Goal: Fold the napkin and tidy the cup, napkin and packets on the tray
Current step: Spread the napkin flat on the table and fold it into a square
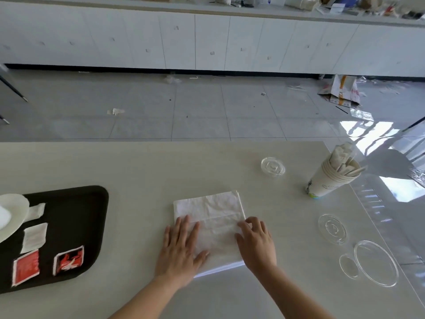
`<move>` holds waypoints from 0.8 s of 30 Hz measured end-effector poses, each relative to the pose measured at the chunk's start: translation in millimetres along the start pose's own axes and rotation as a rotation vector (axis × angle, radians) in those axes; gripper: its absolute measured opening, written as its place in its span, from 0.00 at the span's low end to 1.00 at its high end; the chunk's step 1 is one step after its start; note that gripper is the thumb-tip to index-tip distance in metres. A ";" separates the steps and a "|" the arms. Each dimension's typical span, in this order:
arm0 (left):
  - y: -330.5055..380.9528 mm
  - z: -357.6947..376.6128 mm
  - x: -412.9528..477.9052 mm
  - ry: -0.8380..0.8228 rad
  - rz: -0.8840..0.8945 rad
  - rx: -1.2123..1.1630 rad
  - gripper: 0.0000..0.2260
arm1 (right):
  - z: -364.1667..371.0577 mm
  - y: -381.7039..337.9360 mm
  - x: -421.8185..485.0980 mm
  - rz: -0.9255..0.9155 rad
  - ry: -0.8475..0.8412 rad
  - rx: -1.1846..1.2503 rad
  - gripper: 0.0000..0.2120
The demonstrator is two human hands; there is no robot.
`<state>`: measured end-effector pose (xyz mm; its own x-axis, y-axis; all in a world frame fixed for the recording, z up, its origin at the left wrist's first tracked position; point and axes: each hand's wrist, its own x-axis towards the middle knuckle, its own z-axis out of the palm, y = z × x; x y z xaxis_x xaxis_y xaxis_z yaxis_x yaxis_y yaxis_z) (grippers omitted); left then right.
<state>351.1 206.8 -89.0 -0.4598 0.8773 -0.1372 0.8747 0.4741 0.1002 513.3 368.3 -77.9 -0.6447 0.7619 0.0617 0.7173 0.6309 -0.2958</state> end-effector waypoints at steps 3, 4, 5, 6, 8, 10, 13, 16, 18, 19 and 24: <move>-31.0 -4.6 -22.9 0.016 -0.043 0.002 0.34 | 10.8 -31.9 -3.5 -0.101 -0.003 -0.025 0.11; -41.2 -5.8 -29.6 0.023 -0.059 0.001 0.34 | 14.5 -42.5 -4.7 -0.130 0.003 -0.031 0.10; -51.3 -6.7 -35.5 0.026 -0.076 0.006 0.34 | 17.9 -52.6 -5.6 -0.158 0.012 -0.038 0.10; -61.4 -7.5 -41.7 0.023 -0.093 0.012 0.35 | 21.4 -62.0 -6.6 -0.186 0.018 -0.046 0.10; -79.4 -8.8 -54.2 0.012 -0.123 0.028 0.35 | 28.3 -77.5 -9.3 -0.241 0.017 -0.068 0.10; -92.5 -10.1 -64.6 -0.011 -0.145 0.036 0.34 | 34.2 -88.7 -12.5 -0.295 0.014 -0.081 0.11; -100.6 -11.3 -75.9 -0.024 -0.175 0.024 0.34 | 39.5 -95.4 -20.0 -0.370 0.018 -0.083 0.15; -102.2 -7.6 -88.5 0.051 -0.161 -0.078 0.30 | 35.4 -92.0 -26.7 -0.460 0.026 -0.019 0.16; -103.9 -5.3 -105.6 0.137 -0.084 -0.166 0.24 | 29.8 -85.4 -32.9 -0.555 0.029 0.037 0.12; -104.8 -4.2 -115.4 0.167 -0.030 -0.198 0.20 | 26.5 -81.0 -36.6 -0.601 0.028 0.051 0.09; -109.5 -5.1 -140.6 0.213 0.128 -0.194 0.06 | 12.8 -64.1 -48.2 -0.699 -0.014 0.044 0.04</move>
<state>319.2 31.9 -75.6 -0.3874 0.9169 0.0959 0.8914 0.3460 0.2926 495.0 289.3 -74.1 -0.9546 0.1772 0.2395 0.1216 0.9657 -0.2295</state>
